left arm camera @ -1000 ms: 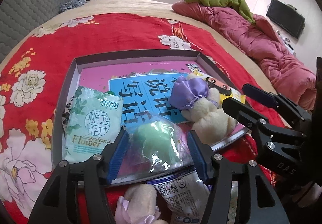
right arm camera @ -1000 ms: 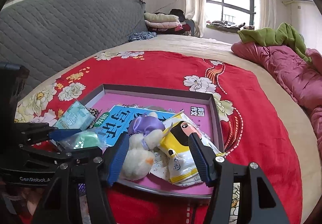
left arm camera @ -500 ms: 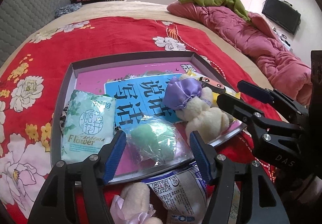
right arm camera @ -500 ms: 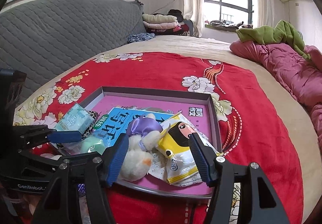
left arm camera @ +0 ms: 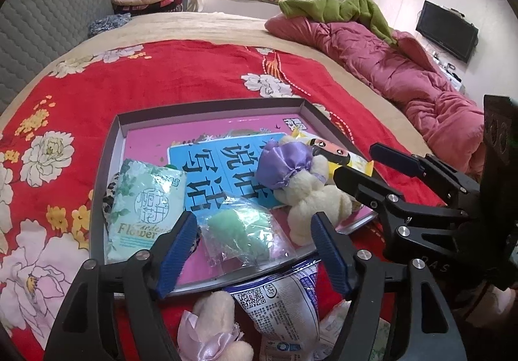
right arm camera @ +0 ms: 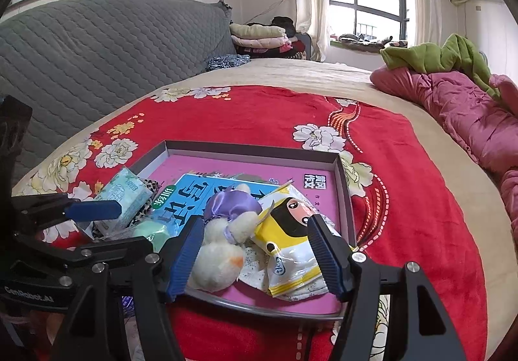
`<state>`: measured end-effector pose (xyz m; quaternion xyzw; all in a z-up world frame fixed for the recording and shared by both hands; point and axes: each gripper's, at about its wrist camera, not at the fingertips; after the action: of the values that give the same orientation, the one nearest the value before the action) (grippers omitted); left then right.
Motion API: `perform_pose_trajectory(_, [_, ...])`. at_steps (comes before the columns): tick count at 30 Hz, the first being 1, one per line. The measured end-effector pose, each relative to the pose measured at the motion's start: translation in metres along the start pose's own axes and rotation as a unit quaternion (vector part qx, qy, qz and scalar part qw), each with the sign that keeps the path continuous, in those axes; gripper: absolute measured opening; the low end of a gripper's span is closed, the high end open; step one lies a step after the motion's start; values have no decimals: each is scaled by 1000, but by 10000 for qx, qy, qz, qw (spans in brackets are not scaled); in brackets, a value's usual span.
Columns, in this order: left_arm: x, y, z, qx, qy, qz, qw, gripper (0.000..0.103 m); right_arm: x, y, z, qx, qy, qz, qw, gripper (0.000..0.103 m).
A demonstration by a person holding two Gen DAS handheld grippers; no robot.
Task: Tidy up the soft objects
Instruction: 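Lower the bunny into the box and open the right tool while the left tool lowers the ball, then open the left tool to release the green ball and withdraw both tools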
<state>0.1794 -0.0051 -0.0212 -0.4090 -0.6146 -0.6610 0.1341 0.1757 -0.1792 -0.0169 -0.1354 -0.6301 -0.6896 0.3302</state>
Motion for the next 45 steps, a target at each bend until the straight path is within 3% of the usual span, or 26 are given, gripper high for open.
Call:
perform_pose_trajectory(10, [23,5,9,63,43,-353,9993,75,8,3,-3,23,-47,-103,9999,67])
perform_pose_trajectory(18, [55,12,36,303,397,-770,9958,77,17,5,-7,3,-74,-265,9996,67])
perform_pose_trajectory(37, [97,-6,59,677,849,-1205,9868,77,30,14,-11,-161,39,-468,9988,69])
perform_pose_trajectory(45, [110,-23,55,915,1124,-1144,9828,77,42,17,-4,16,111,-606,9981,69])
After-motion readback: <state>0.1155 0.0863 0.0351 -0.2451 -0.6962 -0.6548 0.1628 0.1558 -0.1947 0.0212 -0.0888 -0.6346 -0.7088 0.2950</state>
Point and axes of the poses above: each gripper's, at about its wrist camera, not at the fingertips, and x roughly against the way its jaws point, z to its left, y to its top, and after that the axes turned 10 degrees about -x, right-handed
